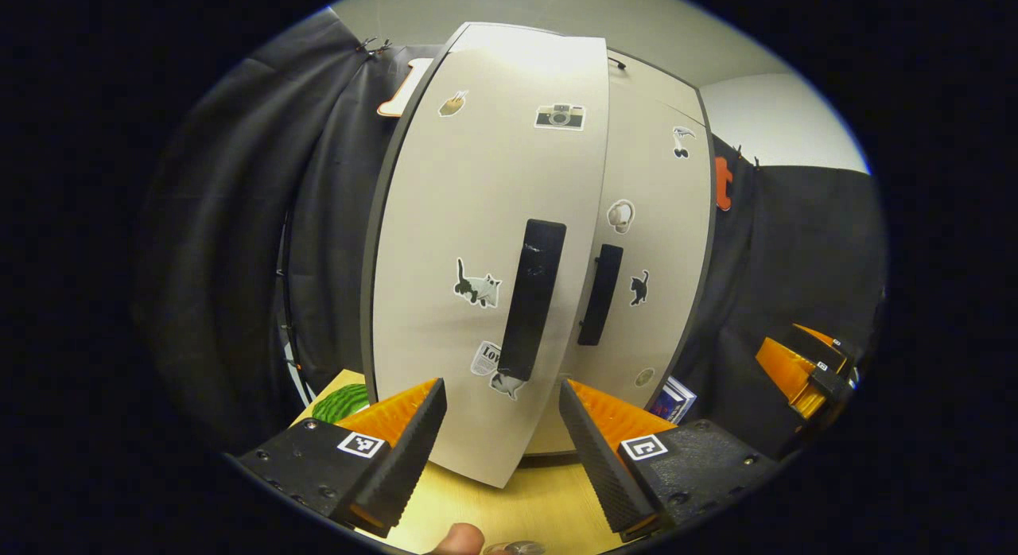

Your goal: Grasp the bottle in the cabinet with the left hand and place it on the coaster, then close the right door with the right hand and the left door with the left hand.

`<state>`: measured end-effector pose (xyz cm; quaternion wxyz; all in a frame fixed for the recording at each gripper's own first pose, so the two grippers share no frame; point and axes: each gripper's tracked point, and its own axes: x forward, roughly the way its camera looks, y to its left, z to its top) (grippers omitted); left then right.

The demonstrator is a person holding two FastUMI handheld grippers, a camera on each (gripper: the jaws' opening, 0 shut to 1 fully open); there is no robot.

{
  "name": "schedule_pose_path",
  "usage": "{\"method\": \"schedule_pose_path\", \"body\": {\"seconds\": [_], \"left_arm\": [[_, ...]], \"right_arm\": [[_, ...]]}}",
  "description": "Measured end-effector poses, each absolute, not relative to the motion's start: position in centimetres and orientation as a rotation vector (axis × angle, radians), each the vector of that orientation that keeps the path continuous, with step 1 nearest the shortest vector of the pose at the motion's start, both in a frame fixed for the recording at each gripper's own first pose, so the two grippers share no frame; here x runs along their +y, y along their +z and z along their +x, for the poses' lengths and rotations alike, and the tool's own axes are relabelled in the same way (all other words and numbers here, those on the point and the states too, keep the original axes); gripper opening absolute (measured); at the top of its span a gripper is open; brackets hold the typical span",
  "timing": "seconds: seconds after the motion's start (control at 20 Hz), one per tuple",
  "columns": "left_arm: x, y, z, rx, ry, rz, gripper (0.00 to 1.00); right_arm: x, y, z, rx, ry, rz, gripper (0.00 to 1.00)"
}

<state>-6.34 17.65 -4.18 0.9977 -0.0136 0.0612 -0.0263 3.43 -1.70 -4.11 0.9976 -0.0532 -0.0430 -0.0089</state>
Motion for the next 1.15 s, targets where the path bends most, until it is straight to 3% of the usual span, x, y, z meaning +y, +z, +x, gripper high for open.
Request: {"method": "schedule_pose_path", "body": {"seconds": [1.15], "left_arm": [[15.7, 0.2, -4.4, -0.049, -0.062, -0.018, 0.92]], "right_arm": [[-4.7, -0.2, 2.1, -0.141, 0.025, -0.063, 0.93]]}}
